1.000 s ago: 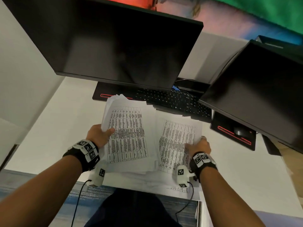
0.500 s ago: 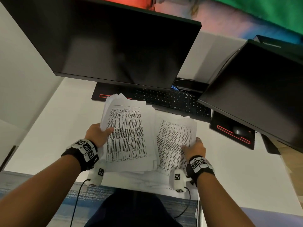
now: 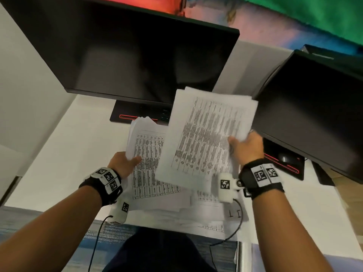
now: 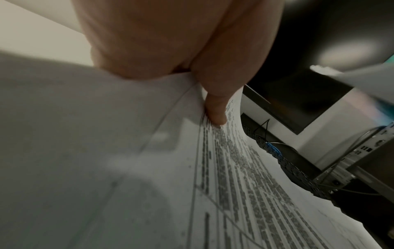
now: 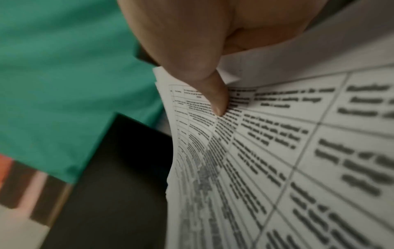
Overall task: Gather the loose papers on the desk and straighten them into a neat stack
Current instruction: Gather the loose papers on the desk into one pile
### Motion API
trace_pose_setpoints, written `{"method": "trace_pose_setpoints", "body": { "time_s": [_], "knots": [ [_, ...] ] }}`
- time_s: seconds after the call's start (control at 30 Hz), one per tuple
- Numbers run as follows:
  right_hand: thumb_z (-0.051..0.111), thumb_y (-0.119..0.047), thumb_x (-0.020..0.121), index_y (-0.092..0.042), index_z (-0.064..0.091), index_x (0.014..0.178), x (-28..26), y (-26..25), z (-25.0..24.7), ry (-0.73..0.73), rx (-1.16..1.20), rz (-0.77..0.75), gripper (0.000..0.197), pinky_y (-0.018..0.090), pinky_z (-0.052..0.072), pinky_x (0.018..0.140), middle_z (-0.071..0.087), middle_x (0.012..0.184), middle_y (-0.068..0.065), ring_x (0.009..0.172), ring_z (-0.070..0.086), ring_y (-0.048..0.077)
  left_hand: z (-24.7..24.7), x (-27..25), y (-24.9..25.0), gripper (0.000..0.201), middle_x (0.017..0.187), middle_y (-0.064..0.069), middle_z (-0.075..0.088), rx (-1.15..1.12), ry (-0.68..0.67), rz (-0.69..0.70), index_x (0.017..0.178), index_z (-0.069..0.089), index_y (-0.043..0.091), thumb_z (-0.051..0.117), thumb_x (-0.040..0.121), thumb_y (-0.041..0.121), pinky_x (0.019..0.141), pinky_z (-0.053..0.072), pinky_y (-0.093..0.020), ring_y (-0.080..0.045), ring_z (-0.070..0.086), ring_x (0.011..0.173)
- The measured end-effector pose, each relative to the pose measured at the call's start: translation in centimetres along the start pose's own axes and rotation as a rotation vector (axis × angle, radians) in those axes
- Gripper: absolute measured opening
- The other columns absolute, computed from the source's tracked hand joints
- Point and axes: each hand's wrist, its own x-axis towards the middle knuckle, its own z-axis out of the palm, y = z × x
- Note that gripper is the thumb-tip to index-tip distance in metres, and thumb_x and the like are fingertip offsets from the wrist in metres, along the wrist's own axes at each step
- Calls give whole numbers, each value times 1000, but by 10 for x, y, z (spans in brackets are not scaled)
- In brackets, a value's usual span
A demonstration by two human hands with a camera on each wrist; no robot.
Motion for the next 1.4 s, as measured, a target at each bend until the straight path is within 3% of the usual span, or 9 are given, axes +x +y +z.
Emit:
{"method": "trace_pose_setpoints", "body": {
  "time_s": [0.17,0.3,0.43,0.63,0.77,0.87,1.03,1.23,1.4],
  "knots": [
    [56,-6,94,-18,50,138,-2,60,75,-214,-288,21,46,29,49,92,64,123,2,110,63,22,1,-2,10,69,123,-21,64,-155,17,-70,121,63,-2,43,95,59,100,44,-39,-33,60,112],
    [48,-31,100,-21,34,152,-19,86,108,-439,-467,-86,55,36,46,102,48,147,4,126,54,31,8,-7,11,42,110,-15,71,-27,2,-24,112,70,6,65,89,41,82,48,-31,-29,66,97],
    [54,-51,93,-14,28,153,-4,118,64,-118,-656,201,75,54,34,111,27,158,8,139,31,36,9,-7,11,30,114,-16,70,84,10,21,115,68,5,64,90,19,81,49,-31,-31,66,101],
    [72,-61,74,-11,15,155,1,144,31,-17,-684,378,111,59,30,111,24,158,13,142,25,38,9,-8,12,30,116,-17,69,95,5,30,118,66,2,62,92,17,79,46,-30,-33,65,104],
    [80,-49,73,-11,32,148,17,150,20,32,-595,334,96,51,37,109,42,147,15,133,42,37,5,-7,12,29,115,-18,69,91,11,43,118,65,2,62,93,16,77,45,-29,-30,64,95],
    [84,-31,75,-8,51,129,20,148,14,-48,-478,311,67,33,50,91,62,127,14,111,63,32,-1,-6,7,32,115,-18,69,96,27,38,121,64,2,61,93,17,75,44,-30,-25,59,87],
    [82,-60,53,-15,60,110,10,140,33,-178,-566,279,76,42,59,83,67,111,9,96,67,30,-19,-3,-8,32,99,-14,67,120,52,-14,117,64,1,64,92,21,74,44,-32,-27,60,82],
    [88,-32,70,-3,36,142,6,114,45,-131,-496,409,93,36,52,85,57,132,17,118,59,35,-20,-6,-10,32,115,-19,68,132,64,-20,118,65,3,63,92,21,79,42,-30,-31,63,97],
    [87,-19,72,3,52,132,-1,109,45,-268,-388,404,73,34,53,89,62,128,17,114,62,33,-16,-12,-7,35,120,-19,67,113,71,-17,123,63,2,62,92,19,80,42,-29,-33,63,105]
  ]
}}
